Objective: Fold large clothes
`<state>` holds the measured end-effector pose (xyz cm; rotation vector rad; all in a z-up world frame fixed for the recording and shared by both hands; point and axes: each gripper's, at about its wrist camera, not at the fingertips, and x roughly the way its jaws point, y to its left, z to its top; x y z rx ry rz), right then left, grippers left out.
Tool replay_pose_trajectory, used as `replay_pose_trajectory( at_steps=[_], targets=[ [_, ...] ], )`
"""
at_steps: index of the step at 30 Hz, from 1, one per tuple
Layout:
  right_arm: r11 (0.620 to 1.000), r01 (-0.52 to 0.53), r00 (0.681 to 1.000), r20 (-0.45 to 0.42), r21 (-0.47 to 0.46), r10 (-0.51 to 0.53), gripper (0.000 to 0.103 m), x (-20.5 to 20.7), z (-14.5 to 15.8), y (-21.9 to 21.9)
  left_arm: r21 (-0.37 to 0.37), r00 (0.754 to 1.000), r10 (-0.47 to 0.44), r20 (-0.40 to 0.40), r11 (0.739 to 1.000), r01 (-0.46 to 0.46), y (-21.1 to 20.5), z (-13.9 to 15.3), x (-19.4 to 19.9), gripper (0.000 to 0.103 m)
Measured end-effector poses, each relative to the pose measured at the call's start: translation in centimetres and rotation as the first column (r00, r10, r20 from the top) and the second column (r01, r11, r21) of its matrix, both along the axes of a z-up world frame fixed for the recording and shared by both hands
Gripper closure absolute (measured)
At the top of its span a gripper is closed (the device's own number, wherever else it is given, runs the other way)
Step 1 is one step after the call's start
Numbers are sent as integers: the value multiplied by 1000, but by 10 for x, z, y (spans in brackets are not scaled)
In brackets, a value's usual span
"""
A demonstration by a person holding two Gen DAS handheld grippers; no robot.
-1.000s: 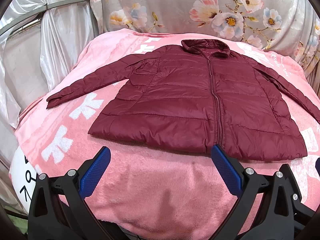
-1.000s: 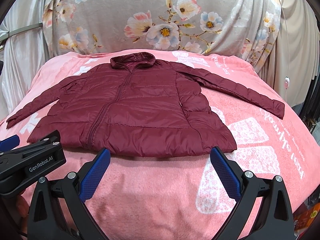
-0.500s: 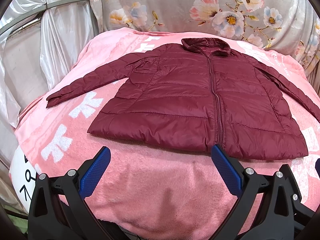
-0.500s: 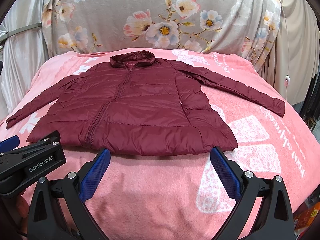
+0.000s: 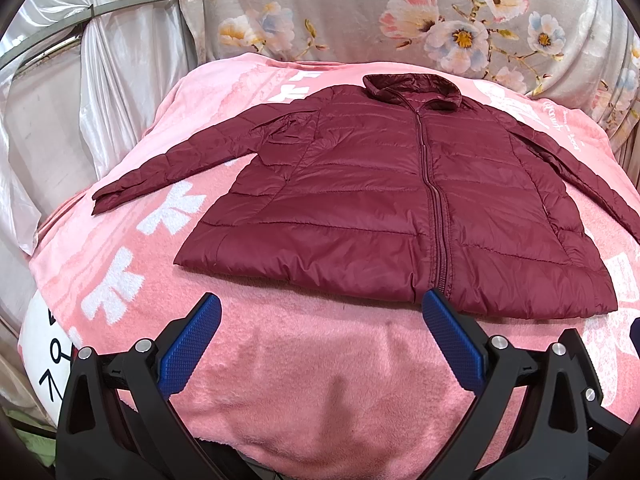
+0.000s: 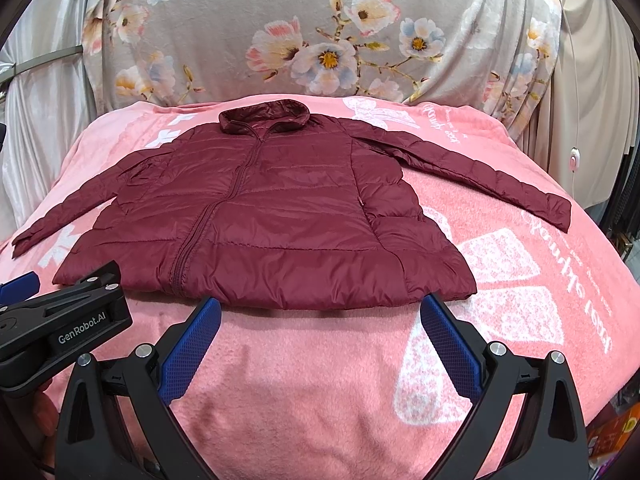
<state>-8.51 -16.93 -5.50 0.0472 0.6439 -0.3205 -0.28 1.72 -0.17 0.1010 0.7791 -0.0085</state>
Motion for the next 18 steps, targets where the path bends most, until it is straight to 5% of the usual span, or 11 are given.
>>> replay_pose_trajectory(
  at_steps=[18],
  targets=[
    [1000, 0, 1000, -3, -1, 0, 5, 1, -1, 0, 0, 1000, 0, -1, 1000, 0, 0, 0, 1, 5]
  ],
)
